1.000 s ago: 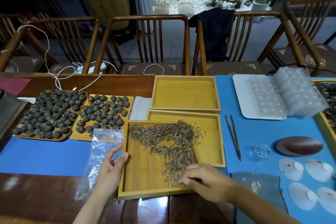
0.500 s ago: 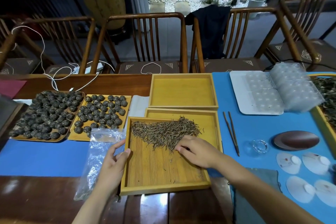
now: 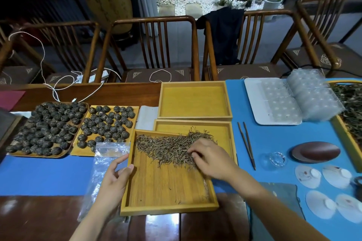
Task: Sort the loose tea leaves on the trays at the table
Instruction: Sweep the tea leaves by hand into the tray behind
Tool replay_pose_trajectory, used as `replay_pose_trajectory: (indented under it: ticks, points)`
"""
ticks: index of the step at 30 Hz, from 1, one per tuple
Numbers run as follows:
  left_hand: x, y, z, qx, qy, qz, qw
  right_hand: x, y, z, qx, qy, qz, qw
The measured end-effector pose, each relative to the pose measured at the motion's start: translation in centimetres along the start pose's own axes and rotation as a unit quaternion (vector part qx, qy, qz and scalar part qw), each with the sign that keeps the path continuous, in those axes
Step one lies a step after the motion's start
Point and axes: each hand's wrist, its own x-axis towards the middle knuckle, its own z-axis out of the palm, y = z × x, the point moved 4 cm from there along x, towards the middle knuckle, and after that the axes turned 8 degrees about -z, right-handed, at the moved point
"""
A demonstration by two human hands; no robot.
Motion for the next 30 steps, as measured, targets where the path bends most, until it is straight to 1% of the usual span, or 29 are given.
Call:
replay_pose_trajectory:
  ticks: [1,3,4,6,10,15,18,23,26,30]
  points:
    - [-0.1,0.2,0.0,0.001,0.002,-0.002,1.000,-0.3,-1.1,0.7,-0.028,-0.022,-0.046,0.998]
    - [-0.2,0.6,0.0,-0.001,0.004,0.001,1.000,-0.7,-2.9,2.7,-0.108,-0.097,-0.123,0.982]
    - [-0.3,0.8,0.0,-0.005,0.006,0.003,1.000,-0.7,-3.3,3.7,-0.150,-0.129,-0.143,0.970]
    - [-0.4,1.0,0.0,-0.009,0.008,0.006,1.000,-0.5,-2.9,4.5,-0.198,-0.150,-0.141,0.958]
    - [-0.3,0.7,-0.5,0.002,0.006,0.003,1.000,-0.2,-0.7,4.4,-0.238,-0.157,-0.107,0.953]
    - [-0.4,0.9,-0.4,0.016,0.010,0.007,1.000,-0.1,1.1,3.9,-0.256,-0.166,-0.100,0.947]
    - [-0.5,1.1,0.0,0.015,0.013,0.012,1.000,0.1,1.6,3.5,-0.264,-0.155,-0.101,0.947]
    - [-0.4,1.3,-0.1,-0.002,0.009,0.000,1.000,0.4,2.1,2.7,-0.237,-0.109,-0.088,0.961]
    - [-0.5,1.3,-0.5,0.004,0.017,0.001,1.000,0.4,2.7,2.0,-0.221,-0.093,-0.057,0.969]
    - [-0.6,1.3,-0.7,-0.008,0.005,-0.010,1.000,0.0,4.2,1.1,-0.185,-0.073,-0.002,0.980]
